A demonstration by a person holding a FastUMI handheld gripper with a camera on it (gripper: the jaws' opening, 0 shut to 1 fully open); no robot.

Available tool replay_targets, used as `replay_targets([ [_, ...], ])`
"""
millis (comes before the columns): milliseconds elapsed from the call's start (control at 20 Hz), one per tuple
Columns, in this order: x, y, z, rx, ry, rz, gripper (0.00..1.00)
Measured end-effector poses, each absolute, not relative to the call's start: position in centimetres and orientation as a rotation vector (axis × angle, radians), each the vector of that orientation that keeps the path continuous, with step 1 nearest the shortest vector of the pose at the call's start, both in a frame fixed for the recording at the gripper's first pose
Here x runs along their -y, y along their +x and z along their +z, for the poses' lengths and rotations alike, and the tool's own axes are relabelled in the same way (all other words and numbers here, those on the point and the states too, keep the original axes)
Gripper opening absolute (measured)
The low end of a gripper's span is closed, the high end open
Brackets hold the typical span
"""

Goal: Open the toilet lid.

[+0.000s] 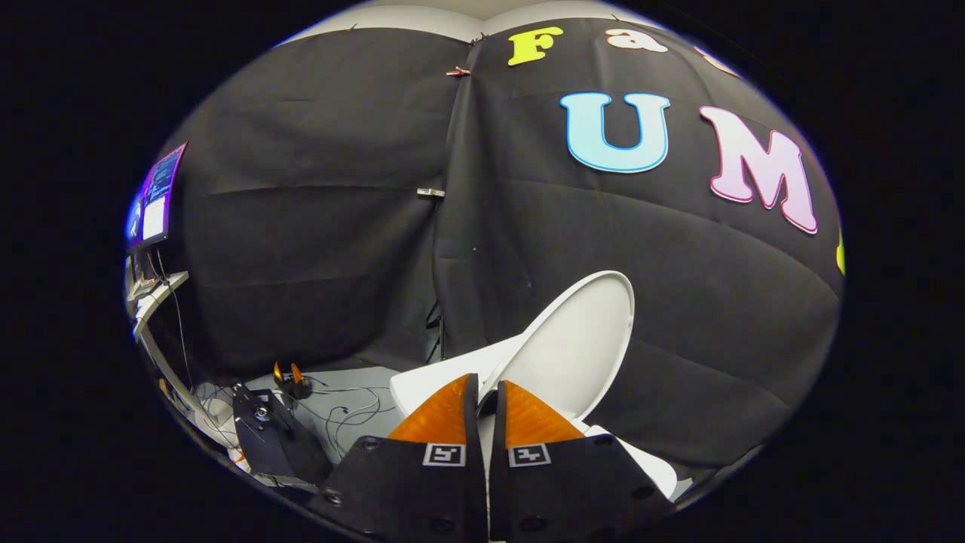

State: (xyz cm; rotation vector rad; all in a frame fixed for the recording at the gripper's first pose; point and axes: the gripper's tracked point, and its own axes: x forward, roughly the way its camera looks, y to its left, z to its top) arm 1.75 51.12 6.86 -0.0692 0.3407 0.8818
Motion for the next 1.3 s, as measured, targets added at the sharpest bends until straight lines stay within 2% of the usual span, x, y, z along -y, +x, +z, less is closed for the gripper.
replay_targets([
  [400,-56.3,2.1,6.8,-0.325,-0.095,0.938,0.06],
  [850,-58.5,2.2,6.8,-0.320,-0.094,0.971,0.07],
  [900,-58.5,2.3,6.9,-0.318,-0.080,0.975,0.12],
  [950,-58.8,2.2,6.9,-0.328,-0.060,1.005,0.13],
  [1000,-59.3,1.0,6.3,-0.373,-0.040,1.053,0.26],
  [1150,-60.2,0.6,6.8,-0.391,0.027,1.078,0.66],
  [1300,-60.0,0.5,6.0,-0.390,0.021,1.083,0.99],
])
